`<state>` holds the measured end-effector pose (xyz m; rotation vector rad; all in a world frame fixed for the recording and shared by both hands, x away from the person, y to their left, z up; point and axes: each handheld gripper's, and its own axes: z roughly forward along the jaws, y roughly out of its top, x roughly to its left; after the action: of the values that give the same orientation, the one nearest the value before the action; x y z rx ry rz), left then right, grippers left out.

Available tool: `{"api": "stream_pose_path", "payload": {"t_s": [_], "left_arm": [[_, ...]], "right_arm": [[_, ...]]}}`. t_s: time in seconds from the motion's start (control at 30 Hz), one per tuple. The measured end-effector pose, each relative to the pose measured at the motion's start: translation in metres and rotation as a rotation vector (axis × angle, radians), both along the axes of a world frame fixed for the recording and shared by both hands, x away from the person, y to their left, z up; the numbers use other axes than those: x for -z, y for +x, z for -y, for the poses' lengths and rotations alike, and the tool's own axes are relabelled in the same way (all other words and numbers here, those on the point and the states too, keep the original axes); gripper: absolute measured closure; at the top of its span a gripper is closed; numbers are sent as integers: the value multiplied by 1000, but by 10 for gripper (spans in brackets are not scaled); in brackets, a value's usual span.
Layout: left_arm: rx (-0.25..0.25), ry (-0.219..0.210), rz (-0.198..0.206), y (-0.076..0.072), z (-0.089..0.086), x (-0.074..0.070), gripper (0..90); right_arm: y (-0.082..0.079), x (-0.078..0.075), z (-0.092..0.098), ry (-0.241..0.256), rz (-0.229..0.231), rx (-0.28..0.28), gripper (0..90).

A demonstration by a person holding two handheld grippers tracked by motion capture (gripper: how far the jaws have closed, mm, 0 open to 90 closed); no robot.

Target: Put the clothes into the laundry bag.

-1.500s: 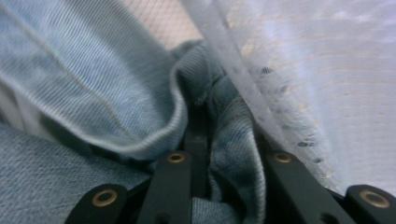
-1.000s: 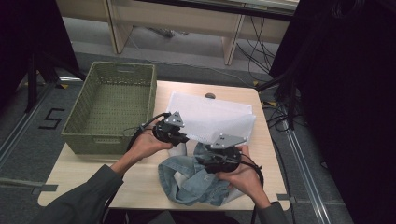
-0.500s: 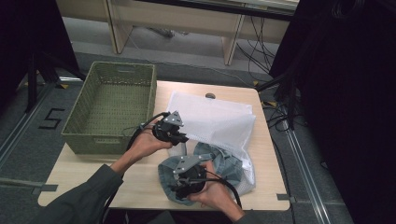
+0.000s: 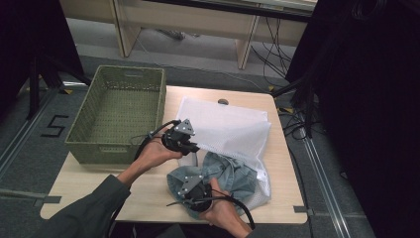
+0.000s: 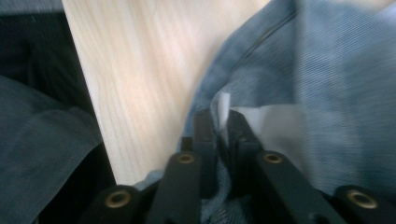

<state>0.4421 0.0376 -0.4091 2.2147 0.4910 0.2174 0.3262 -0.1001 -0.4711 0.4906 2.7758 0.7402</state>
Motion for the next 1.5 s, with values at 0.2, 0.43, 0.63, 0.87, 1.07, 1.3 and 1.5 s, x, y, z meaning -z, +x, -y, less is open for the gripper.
{"api": "stream_pose_path", "payload": {"t_s": [0.2, 0.43, 0.63, 0.87, 1.07, 1.3, 1.5], "left_arm": [[10, -1, 5, -2, 2, -2, 882], [41, 26, 33, -5, 4, -8, 883], [39, 39, 24, -4, 3, -4, 883], [60, 31, 29, -8, 4, -13, 885], [66, 17, 16, -11, 6, -16, 885], [38, -22, -14, -6, -4, -13, 885], [26, -44, -31, -8, -5, -7, 873]], "right_arm": [[12, -41, 31, 93, 97, 80, 871], [44, -61, 83, 147, 118, 289, 874], [57, -38, 88, 114, 78, 347, 875], [61, -66, 92, 113, 194, 386, 876], [81, -57, 87, 107, 211, 419, 877], [91, -23, 73, 147, 144, 426, 876], [91, -34, 82, 238, 113, 448, 875]]}}
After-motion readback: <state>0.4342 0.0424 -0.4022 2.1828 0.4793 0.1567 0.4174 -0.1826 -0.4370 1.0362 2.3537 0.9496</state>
